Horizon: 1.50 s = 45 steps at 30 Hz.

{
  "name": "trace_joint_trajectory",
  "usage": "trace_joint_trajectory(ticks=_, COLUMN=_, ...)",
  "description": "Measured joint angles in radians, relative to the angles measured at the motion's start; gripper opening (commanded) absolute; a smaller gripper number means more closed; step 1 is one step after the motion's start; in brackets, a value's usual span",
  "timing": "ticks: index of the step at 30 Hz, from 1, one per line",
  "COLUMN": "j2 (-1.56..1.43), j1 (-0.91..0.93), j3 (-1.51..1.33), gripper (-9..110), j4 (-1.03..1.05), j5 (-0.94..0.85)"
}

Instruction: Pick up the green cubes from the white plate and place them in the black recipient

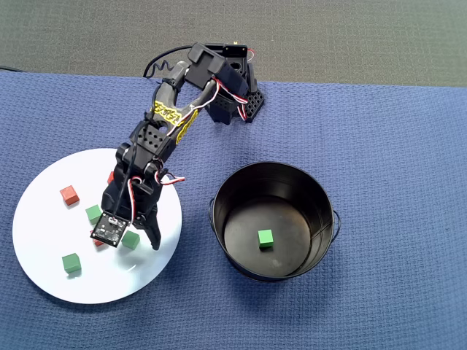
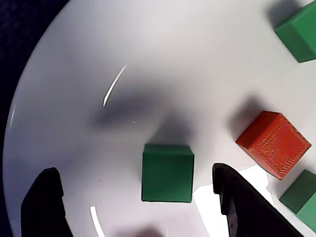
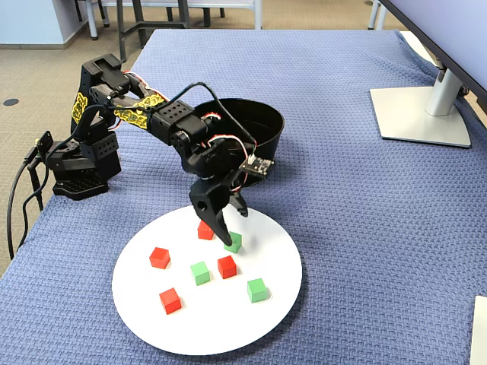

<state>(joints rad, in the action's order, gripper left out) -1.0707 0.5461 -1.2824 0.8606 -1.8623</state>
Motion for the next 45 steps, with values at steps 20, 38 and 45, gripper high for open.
trace_joint_trajectory(ticks=20, j2=0.075, j1=0.017, j3=-0.038, gripper=11, j4=-0.094, j5=0.009)
trace_joint_trajectory(ticks=38, j2=0.058, j1=0.018, j3=-0.067, gripper=0, j4=-0.127, j5=0.103)
trace_joint_trajectory(ticks=45, j2=-0.140, j1=0.008, j3=-0.130, gripper=0, j4=-0.034, j5=0.256)
